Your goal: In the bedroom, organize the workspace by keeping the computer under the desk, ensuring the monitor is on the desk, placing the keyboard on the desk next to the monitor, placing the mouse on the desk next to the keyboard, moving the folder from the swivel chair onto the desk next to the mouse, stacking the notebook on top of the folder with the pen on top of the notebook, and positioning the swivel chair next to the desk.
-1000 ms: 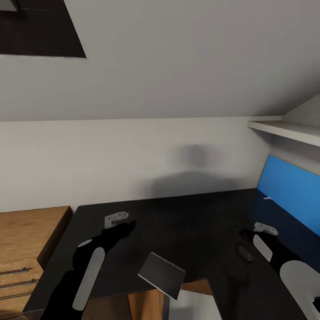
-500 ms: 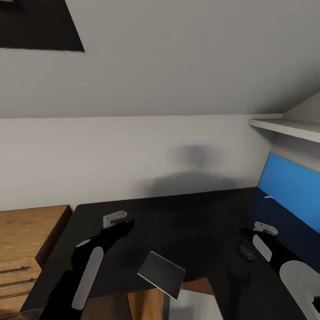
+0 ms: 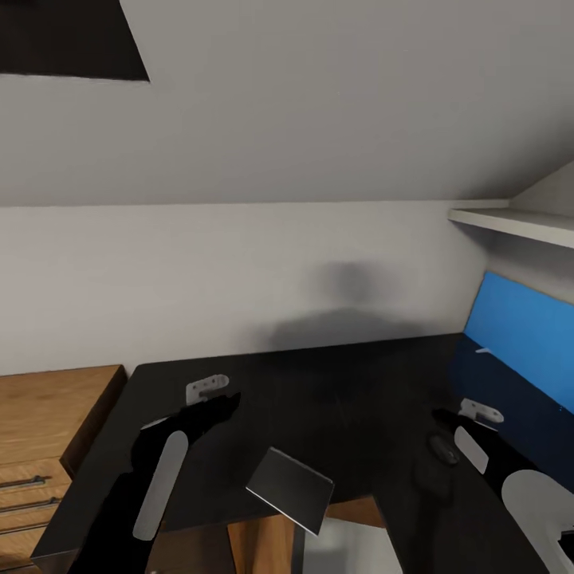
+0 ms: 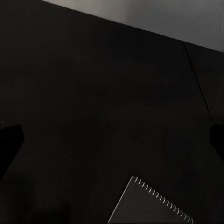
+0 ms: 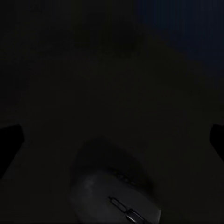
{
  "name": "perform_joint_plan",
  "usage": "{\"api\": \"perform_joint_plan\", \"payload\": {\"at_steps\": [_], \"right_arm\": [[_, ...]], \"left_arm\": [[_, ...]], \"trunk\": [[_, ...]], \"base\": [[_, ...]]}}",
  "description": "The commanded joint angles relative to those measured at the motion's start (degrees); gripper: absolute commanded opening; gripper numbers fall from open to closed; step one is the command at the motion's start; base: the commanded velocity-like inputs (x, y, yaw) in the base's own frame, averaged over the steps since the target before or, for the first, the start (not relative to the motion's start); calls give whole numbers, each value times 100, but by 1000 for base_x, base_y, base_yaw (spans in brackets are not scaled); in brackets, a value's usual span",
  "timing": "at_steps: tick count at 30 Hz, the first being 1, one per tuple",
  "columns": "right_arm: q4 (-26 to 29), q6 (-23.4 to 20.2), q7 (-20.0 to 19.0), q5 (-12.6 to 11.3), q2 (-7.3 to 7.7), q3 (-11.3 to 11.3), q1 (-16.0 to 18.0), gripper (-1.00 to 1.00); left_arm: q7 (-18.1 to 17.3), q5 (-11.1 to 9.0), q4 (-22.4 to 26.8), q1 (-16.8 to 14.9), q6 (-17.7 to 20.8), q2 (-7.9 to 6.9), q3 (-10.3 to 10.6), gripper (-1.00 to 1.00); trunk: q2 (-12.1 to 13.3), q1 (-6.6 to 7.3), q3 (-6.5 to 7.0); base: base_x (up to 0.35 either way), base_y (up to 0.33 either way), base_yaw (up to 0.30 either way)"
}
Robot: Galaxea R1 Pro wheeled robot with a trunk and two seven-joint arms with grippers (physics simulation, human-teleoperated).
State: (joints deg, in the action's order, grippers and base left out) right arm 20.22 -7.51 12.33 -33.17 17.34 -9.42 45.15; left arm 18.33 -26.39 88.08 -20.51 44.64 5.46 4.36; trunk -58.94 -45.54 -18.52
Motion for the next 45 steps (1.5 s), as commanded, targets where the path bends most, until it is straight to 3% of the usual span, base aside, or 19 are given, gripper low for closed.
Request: {"api": "perform_joint_plan", "payload": {"at_steps": [1, 4, 5, 6, 8, 10, 11, 12, 15, 16, 23, 37, 45], "right_arm": [[11, -48, 48, -38, 6, -46, 2, 100], [8, -64, 55, -39, 6, -40, 2, 100], [5, -75, 60, -40, 6, -35, 2, 100], [4, -80, 63, -42, 6, -33, 2, 100], [1, -119, 60, -58, 11, -7, 2, 100], [4, -189, 60, -87, 14, 23, 2, 100], [12, -405, 49, -141, 20, 60, 2, 100], [19, -561, 43, -170, 23, 73, 2, 100], [35, -757, 37, -208, 25, 88, 2, 100], [41, -848, 34, -221, 30, 95, 2, 100], [36, -889, 34, -229, 39, 104, 2, 100], [34, -898, 33, -238, 67, 107, 2, 100], [34, -893, -109, -258, 62, 113, 2, 100]], "left_arm": [[414, -277, 2, -253, 306, 86, -42, 100], [792, -632, 0, -505, 478, 180, -80, 100], [1067, -914, -15, -671, 543, 223, -94, 100], [1212, -1061, -30, -750, 567, 238, -99, 100], [1791, -1638, -172, -1037, 622, 270, -108, 100], [2019, -1904, -278, -1172, 636, 274, -109, 100], [2244, -2229, -433, -1339, 648, 275, -110, 100], [2330, -2363, -504, -1413, 652, 274, -107, 100], [2420, -2498, -568, -1490, 657, 271, -101, 100], [2462, -2560, -595, -1526, 659, 210, -96, 100], [2475, -2591, -607, -1542, 660, 46, -90, 100], [2474, -2576, -490, -1543, 658, 26, -76, 100], [2474, -2531, -375, -1543, 635, 18, -72, 100]], "trunk": [[-47, -23, -26], [-167, -89, -80], [-208, -111, -98], [-248, -133, -116], [-328, -177, -152], [-408, -221, -188], [-448, -243, -206], [-488, -265, -224], [-609, -331, -278], [-649, -353, -296], [-929, -506, -421], [-1491, -814, -673], [-1491, -814, -673]], "base": [[0, 0, 0], [0, 0, 0], [0, 0, 0], [0, 0, 0], [0, 0, 0], [0, 0, 0], [0, 0, 0], [0, 0, 0], [0, 0, 0], [0, 0, 0], [0, 0, 0], [0, 0, 0], [0, 0, 0]]}}
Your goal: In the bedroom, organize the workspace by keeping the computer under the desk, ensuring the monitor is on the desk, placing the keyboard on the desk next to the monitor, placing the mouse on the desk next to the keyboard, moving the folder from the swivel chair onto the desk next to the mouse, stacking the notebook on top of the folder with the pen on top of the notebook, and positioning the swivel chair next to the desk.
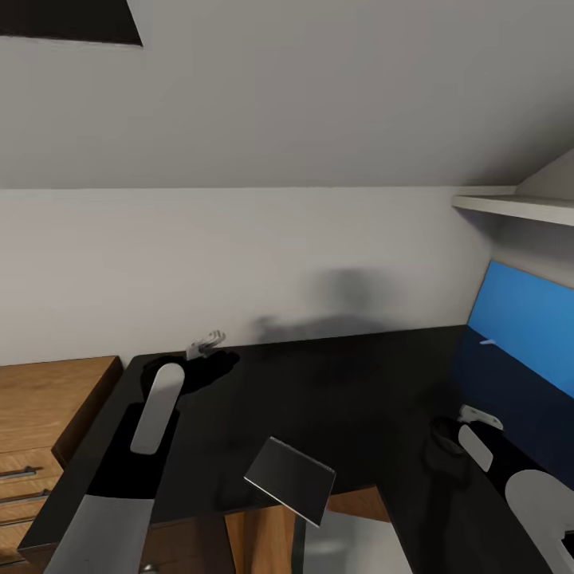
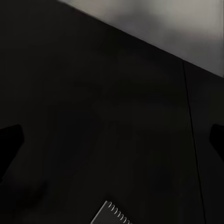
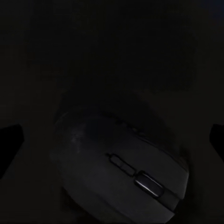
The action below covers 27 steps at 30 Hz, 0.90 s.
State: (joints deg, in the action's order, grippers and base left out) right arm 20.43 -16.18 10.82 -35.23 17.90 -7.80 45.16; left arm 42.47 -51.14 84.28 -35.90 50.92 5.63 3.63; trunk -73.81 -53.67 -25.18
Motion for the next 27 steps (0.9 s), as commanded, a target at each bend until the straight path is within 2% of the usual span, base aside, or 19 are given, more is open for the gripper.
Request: {"api": "perform_joint_plan", "payload": {"at_steps": [1, 9, 20, 27], "right_arm": [[14, -25, -31, -69, 9, -47, 2, 100], [14, -25, -202, -147, 20, -53, 2, 100], [14, -42, -204, -155, 32, -55, 2, 100], [13, -56, -203, -152, 100, -55, 2, 100]], "left_arm": [[60, -55, 10, -5, 7, 0, 0, 100], [60, -54, 18, -5, 6, 0, -2, 100], [61, -53, 19, -5, 6, 0, -8, 100], [64, -46, 19, -5, 6, -53, -9, 100]], "trunk": [[-4, 0, -7], [-4, 0, -7], [-4, 0, -7], [-285, -154, -133]], "base": [[0, 0, 0], [0, 0, 0], [0, 0, 0], [0, 0, 0]]}}
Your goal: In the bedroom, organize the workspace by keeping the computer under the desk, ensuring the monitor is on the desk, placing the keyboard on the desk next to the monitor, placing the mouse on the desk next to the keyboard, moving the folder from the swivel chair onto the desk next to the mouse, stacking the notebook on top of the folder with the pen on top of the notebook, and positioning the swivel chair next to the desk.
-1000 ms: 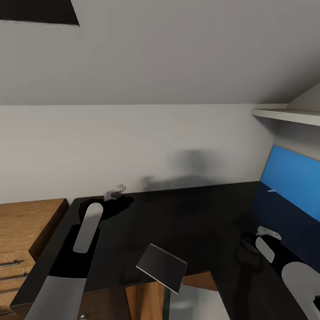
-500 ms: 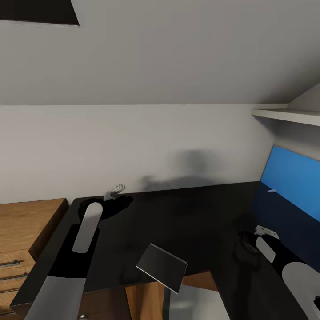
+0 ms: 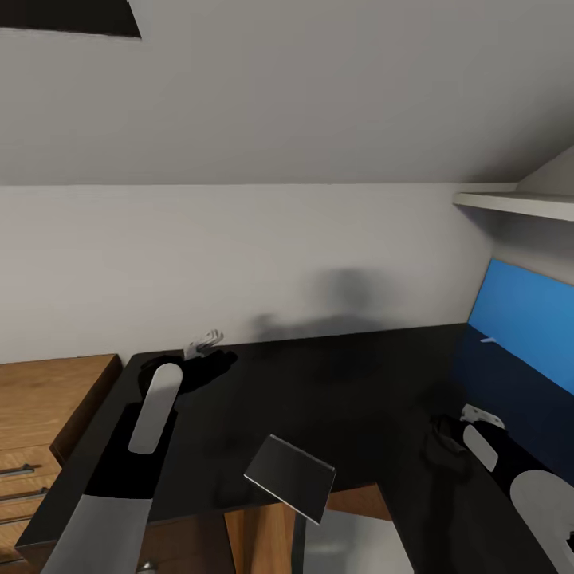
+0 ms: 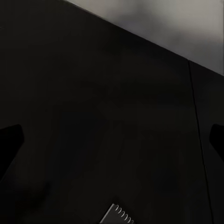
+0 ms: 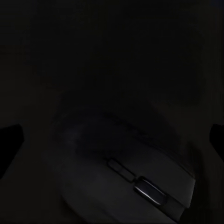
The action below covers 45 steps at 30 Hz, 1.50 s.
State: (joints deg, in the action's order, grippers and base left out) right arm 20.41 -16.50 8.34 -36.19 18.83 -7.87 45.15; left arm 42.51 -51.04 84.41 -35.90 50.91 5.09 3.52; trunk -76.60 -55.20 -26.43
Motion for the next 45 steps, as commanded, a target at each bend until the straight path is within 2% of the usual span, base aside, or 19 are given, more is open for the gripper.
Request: {"api": "perform_joint_plan", "payload": {"at_steps": [1, 17, 30, 41, 45], "right_arm": [[15, -26, 48, -55, 10, -48, 2, 100], [15, -54, 45, -77, 16, -51, 2, 100], [15, -331, 42, -81, 13, -48, 2, 100], [15, -373, 45, -81, 7, -48, 2, 100], [15, -372, 45, -81, 7, -48, 2, 100]], "left_arm": [[58, -59, 6, -5, 7, -2, 4, 100], [56, -59, 6, -5, 6, -51, -18, 100], [56, -56, 6, -5, 6, -52, -21, 100], [56, -55, 142, -5, 14, -52, -18, 100], [57, -55, 147, -5, 15, -52, -11, 100]], "trunk": [[-6, -1, -7], [-6, -1, -7], [-6, -1, -7], [-6, -1, -7], [-86, -45, -43]], "base": [[0, 0, 0], [0, 0, 0], [0, 0, 0], [0, 0, 0], [0, 0, 0]]}}
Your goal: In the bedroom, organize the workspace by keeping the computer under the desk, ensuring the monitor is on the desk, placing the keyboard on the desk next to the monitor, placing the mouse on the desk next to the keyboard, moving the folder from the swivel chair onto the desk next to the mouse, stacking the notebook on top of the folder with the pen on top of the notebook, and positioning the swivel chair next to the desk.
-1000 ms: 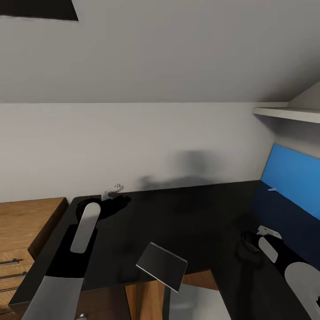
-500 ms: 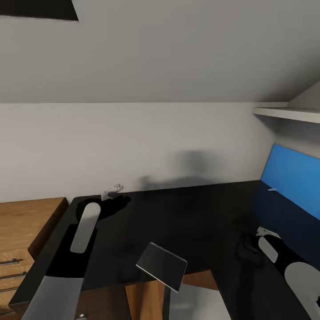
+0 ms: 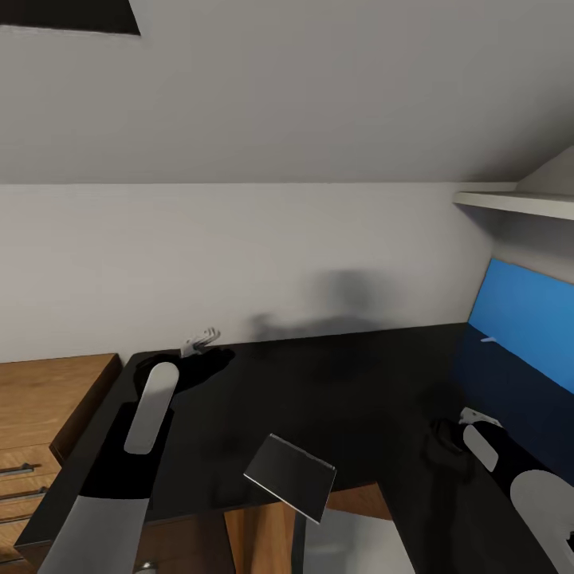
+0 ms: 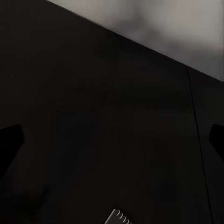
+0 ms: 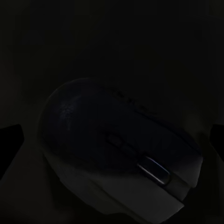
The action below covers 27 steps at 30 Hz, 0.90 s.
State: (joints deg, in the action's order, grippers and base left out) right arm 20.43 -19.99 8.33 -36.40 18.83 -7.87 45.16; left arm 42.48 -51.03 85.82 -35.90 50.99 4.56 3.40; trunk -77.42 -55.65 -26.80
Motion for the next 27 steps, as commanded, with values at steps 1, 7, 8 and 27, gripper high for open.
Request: {"api": "perform_joint_plan", "payload": {"at_steps": [1, 7, 8, 27], "right_arm": [[14, -23, 46, -60, 7, -48, 2, 100], [14, -22, 46, -52, 7, -48, 2, 100], [14, -22, 46, -52, 7, -48, 2, 100], [14, -22, 46, -42, 7, -48, 2, 100]], "left_arm": [[60, -56, 5, -5, 8, -2, 2, 100], [59, -56, 5, -5, 2, -31, 3, 100], [59, -56, 5, -5, 1, -32, 3, 100], [63, -54, 5, -5, -1, -34, 3, 100]], "trunk": [[-4, 0, -7], [-4, 0, -7], [-4, 0, -7], [-204, -110, -96]], "base": [[0, 0, 0], [0, 0, 0], [0, 0, 0], [0, 0, 0]]}}
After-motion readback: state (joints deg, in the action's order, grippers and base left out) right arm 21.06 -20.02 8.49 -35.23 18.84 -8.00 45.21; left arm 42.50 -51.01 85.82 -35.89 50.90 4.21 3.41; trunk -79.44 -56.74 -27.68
